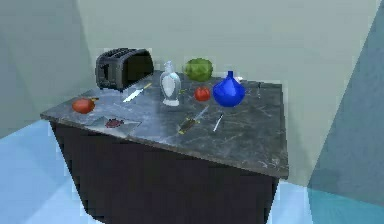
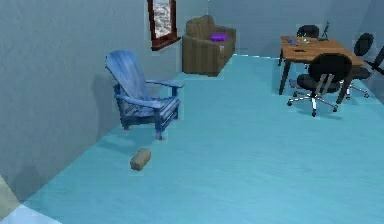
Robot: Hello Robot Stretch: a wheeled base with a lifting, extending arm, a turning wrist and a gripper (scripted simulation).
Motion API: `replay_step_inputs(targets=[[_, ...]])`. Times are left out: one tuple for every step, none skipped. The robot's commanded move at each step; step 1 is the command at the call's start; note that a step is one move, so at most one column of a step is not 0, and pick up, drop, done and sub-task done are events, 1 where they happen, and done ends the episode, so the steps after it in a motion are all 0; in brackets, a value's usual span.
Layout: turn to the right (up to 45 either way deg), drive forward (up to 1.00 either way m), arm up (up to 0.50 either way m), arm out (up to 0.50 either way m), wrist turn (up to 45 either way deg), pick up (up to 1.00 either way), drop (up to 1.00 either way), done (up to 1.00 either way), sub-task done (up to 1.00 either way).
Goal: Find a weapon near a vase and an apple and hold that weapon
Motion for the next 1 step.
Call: replay_step_inputs(targets=[[18.0,0.00,0.00,0.00,0.0,0.00,0.00,0.00,0.00]])
